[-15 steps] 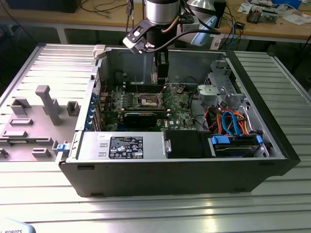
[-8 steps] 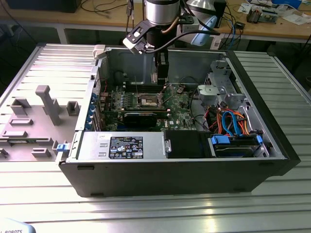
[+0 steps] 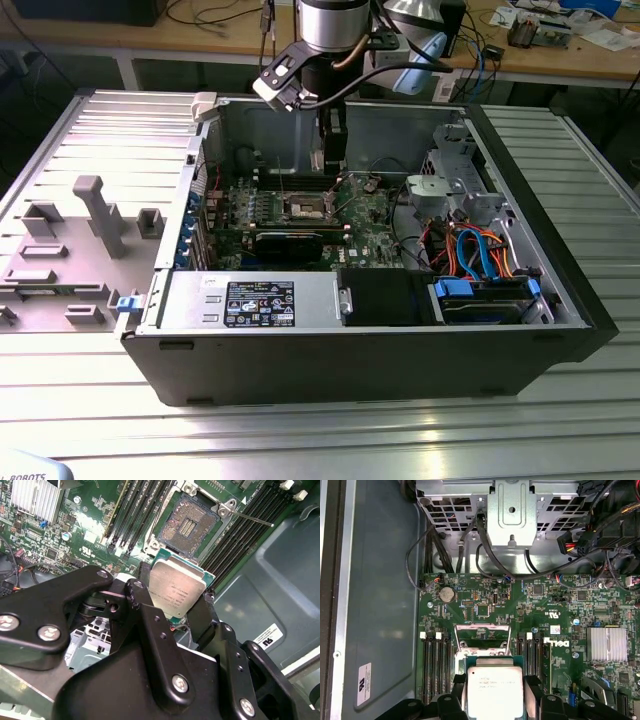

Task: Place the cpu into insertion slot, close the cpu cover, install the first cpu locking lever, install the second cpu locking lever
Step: 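Place the cpu into insertion slot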

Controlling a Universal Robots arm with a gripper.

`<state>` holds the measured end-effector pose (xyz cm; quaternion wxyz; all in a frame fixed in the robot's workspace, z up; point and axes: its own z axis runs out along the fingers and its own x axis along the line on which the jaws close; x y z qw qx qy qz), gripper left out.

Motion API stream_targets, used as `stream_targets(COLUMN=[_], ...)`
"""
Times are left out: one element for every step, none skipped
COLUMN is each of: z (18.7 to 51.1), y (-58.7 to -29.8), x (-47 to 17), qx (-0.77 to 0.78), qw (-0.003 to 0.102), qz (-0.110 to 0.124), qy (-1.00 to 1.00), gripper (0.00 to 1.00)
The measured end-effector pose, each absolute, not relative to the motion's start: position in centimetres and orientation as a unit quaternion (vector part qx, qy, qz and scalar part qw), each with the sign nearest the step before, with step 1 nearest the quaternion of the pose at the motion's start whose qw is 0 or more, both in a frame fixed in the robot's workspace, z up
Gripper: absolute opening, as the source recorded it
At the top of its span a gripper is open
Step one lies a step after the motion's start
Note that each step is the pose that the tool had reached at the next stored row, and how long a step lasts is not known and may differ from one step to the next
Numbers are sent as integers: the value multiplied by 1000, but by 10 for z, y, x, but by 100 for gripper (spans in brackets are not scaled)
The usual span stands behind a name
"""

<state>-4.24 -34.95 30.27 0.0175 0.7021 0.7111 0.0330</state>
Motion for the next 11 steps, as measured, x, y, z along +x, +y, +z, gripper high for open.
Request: stream_targets(z=[303, 303, 302, 296, 287, 285, 282, 280, 278, 276, 274], y=[-350, -350, -349, -349, -349, -349, -349, -349, -349, -349, -349], x=[-42, -42, -42, -42, -44, -45, -47, -48, -49, -49, -49], qx=[702, 702, 702, 702, 703, 703, 704, 703, 704, 704, 703], qw=[18, 18, 18, 18, 18, 18, 18, 18, 18, 18, 18], qz=[33, 33, 33, 33, 33, 33, 33, 33, 33, 33, 33], qy=[711, 711, 711, 711, 711, 710, 710, 710, 710, 710, 710], gripper=[54, 54, 54, 54, 54, 54, 54, 54, 54, 54, 54])
